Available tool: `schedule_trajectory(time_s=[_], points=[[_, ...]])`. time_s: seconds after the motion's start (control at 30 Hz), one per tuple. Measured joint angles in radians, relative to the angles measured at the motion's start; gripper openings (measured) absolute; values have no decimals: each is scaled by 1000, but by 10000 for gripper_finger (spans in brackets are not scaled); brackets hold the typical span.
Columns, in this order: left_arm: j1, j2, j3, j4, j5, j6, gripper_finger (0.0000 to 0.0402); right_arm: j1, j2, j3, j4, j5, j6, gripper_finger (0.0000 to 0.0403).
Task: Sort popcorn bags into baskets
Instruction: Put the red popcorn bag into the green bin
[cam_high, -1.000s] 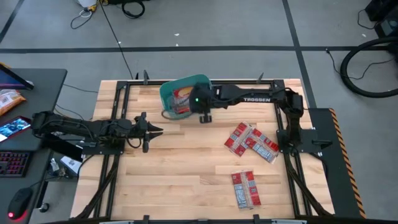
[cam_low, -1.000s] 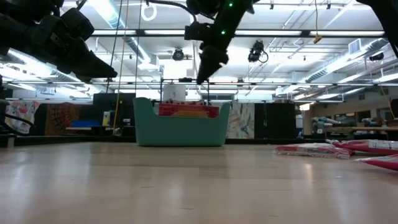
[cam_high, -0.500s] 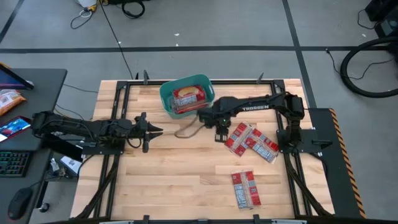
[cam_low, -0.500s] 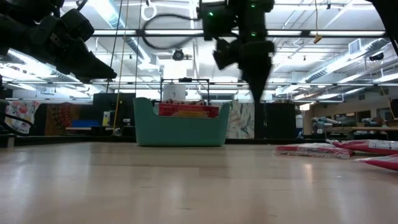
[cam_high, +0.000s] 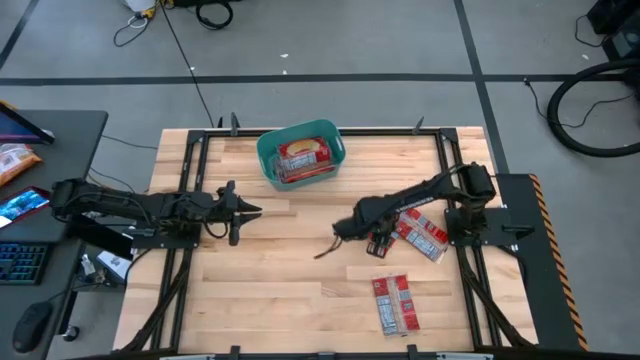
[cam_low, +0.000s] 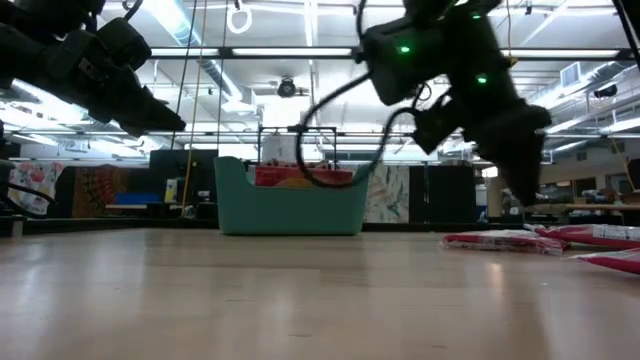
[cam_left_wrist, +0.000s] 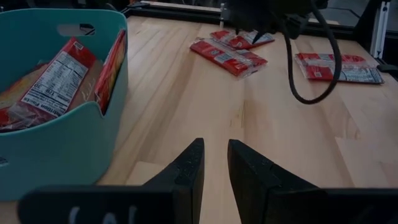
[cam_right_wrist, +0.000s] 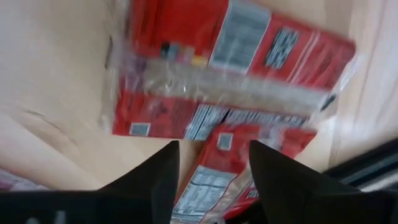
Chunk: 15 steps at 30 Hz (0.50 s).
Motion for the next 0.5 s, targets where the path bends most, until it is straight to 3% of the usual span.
schedule_trajectory(time_s=[0.27, 0.5], points=[[0, 0, 0, 32, 0, 92, 75, 113, -160, -196, 90, 67, 238, 252], [2, 0, 0, 86, 0, 140, 75, 172, -306, -361, 159, 90, 463, 261]])
